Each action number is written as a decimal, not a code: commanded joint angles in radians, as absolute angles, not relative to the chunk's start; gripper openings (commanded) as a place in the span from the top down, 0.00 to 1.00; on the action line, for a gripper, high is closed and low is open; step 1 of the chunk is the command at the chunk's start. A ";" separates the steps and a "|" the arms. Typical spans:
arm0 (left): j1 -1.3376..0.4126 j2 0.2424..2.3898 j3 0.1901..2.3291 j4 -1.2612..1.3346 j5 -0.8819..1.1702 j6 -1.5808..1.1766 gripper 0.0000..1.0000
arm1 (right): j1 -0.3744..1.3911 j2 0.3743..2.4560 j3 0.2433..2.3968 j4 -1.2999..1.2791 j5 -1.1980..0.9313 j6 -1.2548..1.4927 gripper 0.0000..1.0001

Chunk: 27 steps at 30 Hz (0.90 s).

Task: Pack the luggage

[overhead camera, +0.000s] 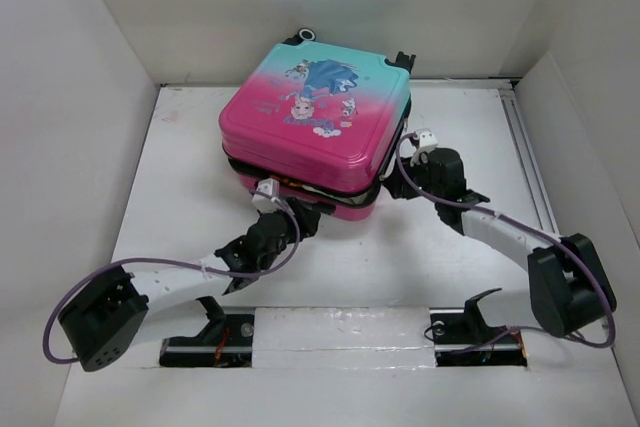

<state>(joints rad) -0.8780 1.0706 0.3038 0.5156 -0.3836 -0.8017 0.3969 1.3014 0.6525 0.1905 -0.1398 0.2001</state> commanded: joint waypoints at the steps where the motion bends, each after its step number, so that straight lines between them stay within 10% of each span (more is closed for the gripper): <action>1: -0.884 1.089 0.342 0.603 -0.336 -0.784 0.47 | 0.344 1.360 0.695 0.288 -0.297 0.152 0.48; 9: -0.884 1.127 0.383 0.613 -0.304 -0.753 0.47 | 0.276 1.456 0.647 0.535 -0.670 0.120 0.50; 20: -0.884 1.127 0.402 0.595 -0.285 -0.735 0.49 | 0.273 1.299 0.612 0.390 -0.492 0.048 0.39; 27: -0.884 1.127 0.402 0.595 -0.255 -0.726 0.50 | 0.192 1.521 0.794 0.339 -0.915 0.000 0.41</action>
<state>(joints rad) -0.8780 1.1301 0.3630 0.5648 -0.2749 -0.7456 0.2115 1.4330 0.7021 0.3294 -0.7155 0.0425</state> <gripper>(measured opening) 0.502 0.602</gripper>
